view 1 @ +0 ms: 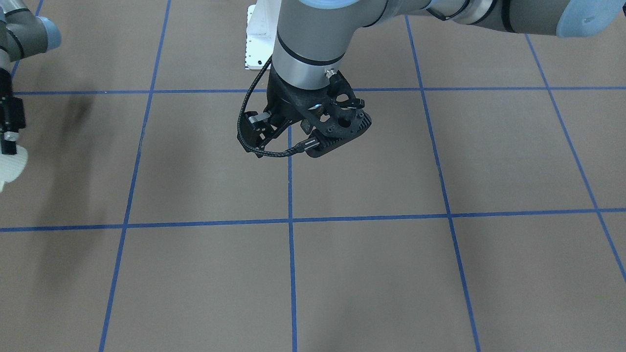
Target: Left arm hands cup to right arm to dump lemon
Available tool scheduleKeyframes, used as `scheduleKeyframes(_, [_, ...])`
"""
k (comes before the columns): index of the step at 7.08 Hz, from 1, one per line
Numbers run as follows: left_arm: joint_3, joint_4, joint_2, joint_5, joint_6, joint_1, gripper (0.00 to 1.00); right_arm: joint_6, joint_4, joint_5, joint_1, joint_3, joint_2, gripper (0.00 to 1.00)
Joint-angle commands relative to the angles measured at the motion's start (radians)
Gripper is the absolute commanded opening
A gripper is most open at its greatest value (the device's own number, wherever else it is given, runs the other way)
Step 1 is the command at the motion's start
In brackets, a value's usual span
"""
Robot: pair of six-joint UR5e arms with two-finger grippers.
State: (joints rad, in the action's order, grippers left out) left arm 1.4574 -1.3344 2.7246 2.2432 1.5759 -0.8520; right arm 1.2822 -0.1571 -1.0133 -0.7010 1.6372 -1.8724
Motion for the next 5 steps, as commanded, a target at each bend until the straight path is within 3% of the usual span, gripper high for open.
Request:
scheduleKeyframes(1, [-0.002,-0.002,-0.002,-0.016,-0.002,0.002,1.0,0.153,-0.219,-0.148,-0.162,-0.168,-0.068,0.0])
scheduleKeyframes(2, [-0.003,-0.002,-0.002,-0.02,-0.001,0.005,1.0,0.278,-0.299,-0.25,-0.26,-0.268,-0.06,0.0])
scheduleKeyframes(4, [0.003,-0.002,0.004,-0.022,0.003,0.007,1.0,0.551,-0.341,-0.506,-0.485,-0.342,-0.056,0.0])
scheduleKeyframes(5, [0.003,-0.002,0.007,-0.024,0.004,0.007,1.0,0.753,-0.361,-0.562,-0.539,-0.349,-0.059,0.0])
